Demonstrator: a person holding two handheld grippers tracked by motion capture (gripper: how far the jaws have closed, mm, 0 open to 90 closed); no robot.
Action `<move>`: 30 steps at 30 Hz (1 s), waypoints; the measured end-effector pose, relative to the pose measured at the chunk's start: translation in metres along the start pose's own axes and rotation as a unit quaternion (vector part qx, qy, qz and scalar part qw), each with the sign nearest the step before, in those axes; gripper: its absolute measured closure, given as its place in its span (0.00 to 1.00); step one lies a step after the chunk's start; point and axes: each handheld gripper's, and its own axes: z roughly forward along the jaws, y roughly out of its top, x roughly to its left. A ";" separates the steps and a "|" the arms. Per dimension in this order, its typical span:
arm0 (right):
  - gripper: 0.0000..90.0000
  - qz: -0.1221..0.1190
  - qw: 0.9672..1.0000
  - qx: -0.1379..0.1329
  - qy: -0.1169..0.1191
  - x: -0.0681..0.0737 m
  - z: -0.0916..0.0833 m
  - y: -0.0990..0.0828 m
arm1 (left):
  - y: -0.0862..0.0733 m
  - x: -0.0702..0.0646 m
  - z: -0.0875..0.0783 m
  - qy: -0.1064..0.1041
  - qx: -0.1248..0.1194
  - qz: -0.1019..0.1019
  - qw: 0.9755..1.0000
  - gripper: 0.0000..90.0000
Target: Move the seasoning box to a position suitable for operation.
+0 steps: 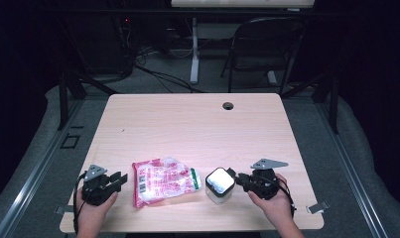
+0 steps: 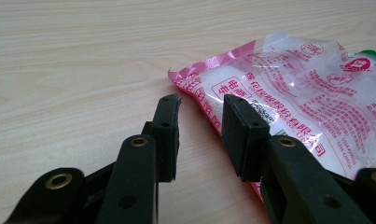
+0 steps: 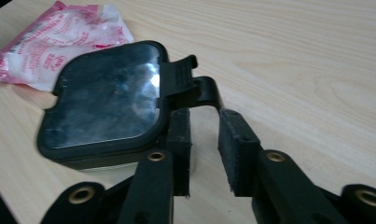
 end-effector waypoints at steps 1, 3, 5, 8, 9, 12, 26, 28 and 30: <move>0.78 -0.004 1.000 -0.008 -0.007 -0.002 0.003 -0.002 | 0.000 0.000 0.000 0.001 0.002 0.001 1.000 0.74; 0.75 -0.026 0.999 -0.005 -0.019 -0.007 0.013 -0.006 | 0.000 -0.001 0.000 0.000 0.000 0.002 1.000 0.74; 0.75 -0.030 0.999 0.002 -0.013 -0.009 0.019 -0.008 | 0.000 -0.001 0.000 0.000 0.001 0.003 1.000 0.74; 0.74 -0.035 0.999 0.007 -0.011 -0.010 0.025 -0.008 | 0.000 0.001 0.001 -0.001 0.003 -0.001 1.000 0.74; 0.74 -0.032 0.999 0.009 -0.009 -0.012 0.032 -0.008 | -0.001 0.001 0.002 -0.002 0.003 -0.004 1.000 0.74; 0.75 -0.028 0.999 0.014 -0.008 -0.014 0.038 -0.006 | -0.001 0.001 0.002 -0.001 0.004 -0.004 1.000 0.74; 0.93 -0.022 0.997 0.029 -0.068 -0.007 0.047 -0.007 | -0.001 0.001 0.001 0.001 0.003 -0.002 1.000 0.74; 0.93 -0.010 0.996 0.028 -0.089 -0.005 0.046 -0.008 | -0.001 0.001 0.001 0.000 0.002 -0.001 1.000 0.74; 0.93 0.005 0.994 0.021 -0.103 -0.003 0.045 -0.010 | 0.000 0.001 0.001 0.000 0.002 0.000 1.000 0.74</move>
